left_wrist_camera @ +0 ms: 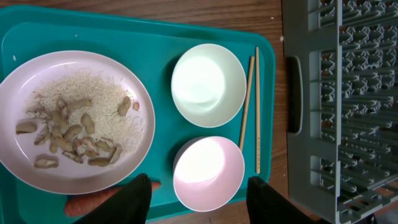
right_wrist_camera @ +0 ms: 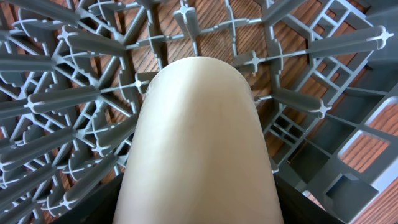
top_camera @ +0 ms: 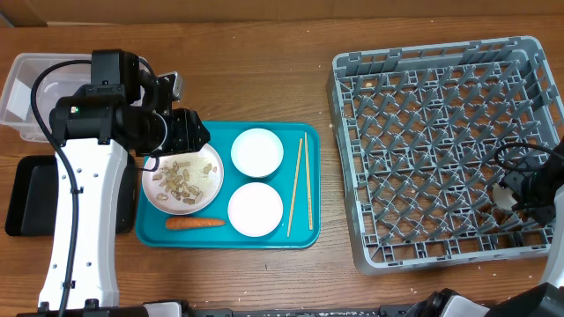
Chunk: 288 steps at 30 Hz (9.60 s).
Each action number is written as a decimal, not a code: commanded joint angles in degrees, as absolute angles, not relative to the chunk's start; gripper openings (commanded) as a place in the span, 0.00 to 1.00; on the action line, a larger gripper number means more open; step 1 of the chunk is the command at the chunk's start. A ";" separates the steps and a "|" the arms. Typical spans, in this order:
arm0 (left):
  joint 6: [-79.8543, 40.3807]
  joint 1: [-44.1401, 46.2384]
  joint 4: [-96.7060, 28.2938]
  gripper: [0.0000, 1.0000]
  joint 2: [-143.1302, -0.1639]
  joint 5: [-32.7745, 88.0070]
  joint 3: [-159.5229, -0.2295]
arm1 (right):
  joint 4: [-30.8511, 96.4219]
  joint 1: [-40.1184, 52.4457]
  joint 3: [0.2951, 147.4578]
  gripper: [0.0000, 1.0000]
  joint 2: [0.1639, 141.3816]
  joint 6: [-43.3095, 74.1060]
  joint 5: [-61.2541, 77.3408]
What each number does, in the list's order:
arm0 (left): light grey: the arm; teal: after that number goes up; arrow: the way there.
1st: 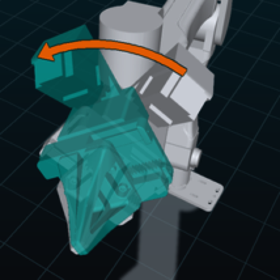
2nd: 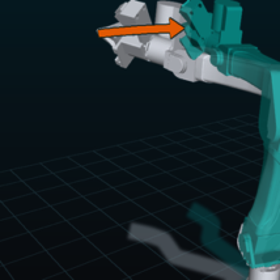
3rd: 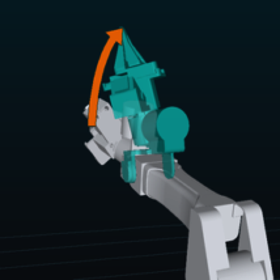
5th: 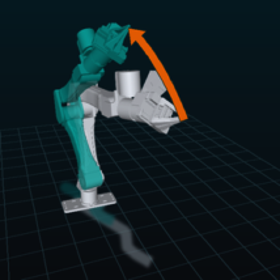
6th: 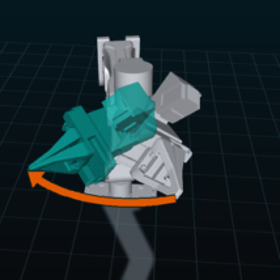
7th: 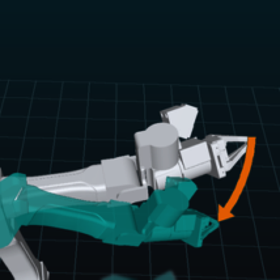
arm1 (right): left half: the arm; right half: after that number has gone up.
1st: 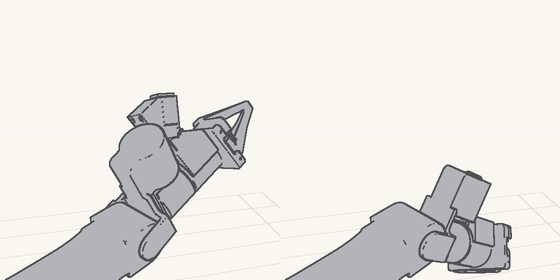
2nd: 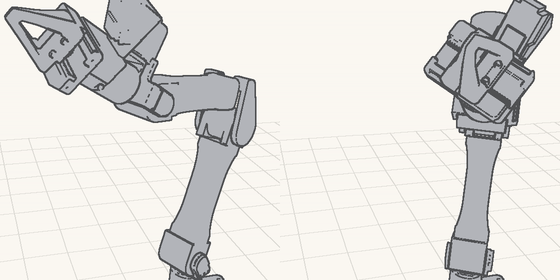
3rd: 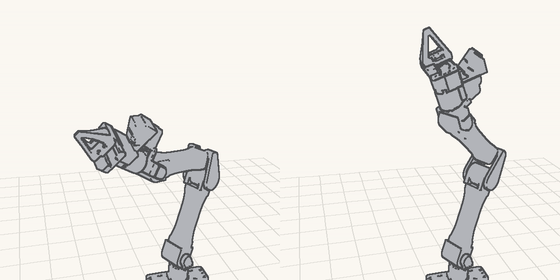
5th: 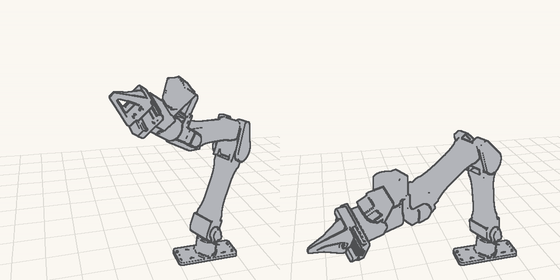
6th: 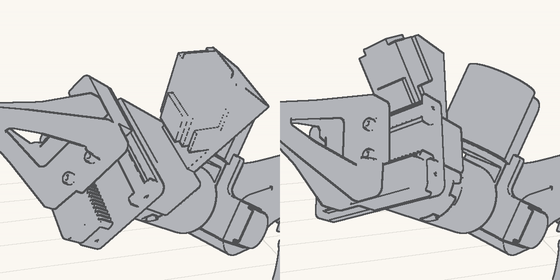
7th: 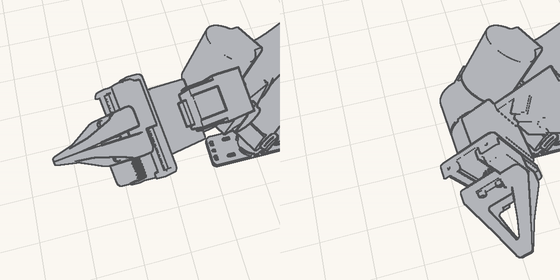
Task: Sort waste into correct bins and load items into the dishwasher
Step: 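Place the white cup upside down in the rack's front right corner, then move the right gripper to the pink bowl on the tray, then grasp the pink bowl rim with the right gripper and lift, then carry the pink bowl to the rack's back right and release, then move the right gripper to the white bowl and grasp its rim, then lift the white bowl and carry it toward the dish rack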
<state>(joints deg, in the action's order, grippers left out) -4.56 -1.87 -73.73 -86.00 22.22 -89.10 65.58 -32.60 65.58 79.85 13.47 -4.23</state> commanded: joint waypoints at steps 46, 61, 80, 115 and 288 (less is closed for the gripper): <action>-4.75 -1.85 -80.88 0.64 -85.95 13.08 -89.73 | 61.58 7.70 73.89 0.78 72.90 2.55 26.15; -6.94 -1.87 -82.76 0.69 -85.97 3.14 -89.71 | 52.77 37.19 73.89 0.63 93.49 16.75 10.96; -6.92 -1.85 -82.65 0.70 -85.97 2.96 -89.71 | 51.24 39.64 73.32 0.55 105.69 20.25 15.38; -6.90 -1.85 -82.70 0.70 -85.97 2.96 -89.69 | 48.05 45.91 72.75 0.32 106.76 27.07 10.09; -8.40 -1.85 -81.45 0.74 -85.97 3.01 -89.69 | 47.00 37.06 91.09 0.05 122.28 28.99 3.25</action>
